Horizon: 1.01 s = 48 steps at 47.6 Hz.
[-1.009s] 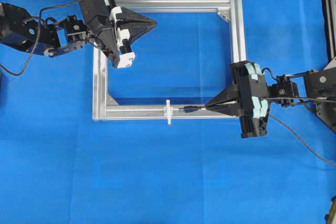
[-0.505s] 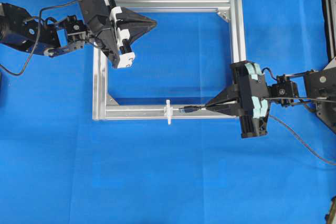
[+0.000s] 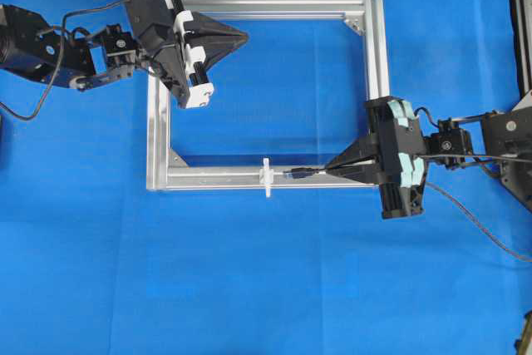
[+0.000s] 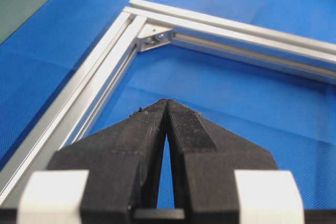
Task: Insert the wire through the string loop located in the center.
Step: 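Align the plug tip with the white zip-tie loop, then push the plug leftward through the white loop with the right gripper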
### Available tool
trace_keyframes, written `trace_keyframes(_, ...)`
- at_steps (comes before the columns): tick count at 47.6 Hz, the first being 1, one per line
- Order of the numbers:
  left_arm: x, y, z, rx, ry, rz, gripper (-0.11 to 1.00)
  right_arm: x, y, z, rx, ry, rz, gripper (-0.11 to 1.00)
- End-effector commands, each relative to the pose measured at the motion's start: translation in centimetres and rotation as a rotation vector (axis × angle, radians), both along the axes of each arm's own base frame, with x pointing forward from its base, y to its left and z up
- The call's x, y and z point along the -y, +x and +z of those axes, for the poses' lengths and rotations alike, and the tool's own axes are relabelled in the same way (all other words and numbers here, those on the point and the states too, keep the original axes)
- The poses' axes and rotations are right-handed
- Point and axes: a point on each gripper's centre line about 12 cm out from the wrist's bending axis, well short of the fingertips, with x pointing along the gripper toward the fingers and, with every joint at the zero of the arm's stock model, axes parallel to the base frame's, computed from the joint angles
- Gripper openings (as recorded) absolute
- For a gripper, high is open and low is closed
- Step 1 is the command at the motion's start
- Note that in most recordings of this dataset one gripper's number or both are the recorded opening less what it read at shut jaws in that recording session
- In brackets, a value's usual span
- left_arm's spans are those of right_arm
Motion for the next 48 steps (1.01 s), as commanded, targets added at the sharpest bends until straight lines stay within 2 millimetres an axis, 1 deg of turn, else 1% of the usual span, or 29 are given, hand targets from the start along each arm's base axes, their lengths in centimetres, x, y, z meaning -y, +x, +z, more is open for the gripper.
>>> trace_keyframes(1,0.1,0.2,1.4,0.042,0.011,-0.004,0.0,0.0,0.3,0.6,0.024,0.002,0.0,-0.02)
trace_keyframes(30,0.1,0.2,1.4,0.04,0.01,-0.004,0.0,0.0,0.4,0.6,0.027,0.003,0.0,-0.02)
trace_keyframes(38,0.1,0.2,1.4,0.041,0.012,-0.004,0.0,-0.1,0.9,0.7,0.032,0.003,0.0,-0.02)
trace_keyframes(48,0.1,0.2,1.3,0.039,0.01,-0.005,0.0,-0.2,2.3,0.8,0.041,0.005,-0.001,-0.02)
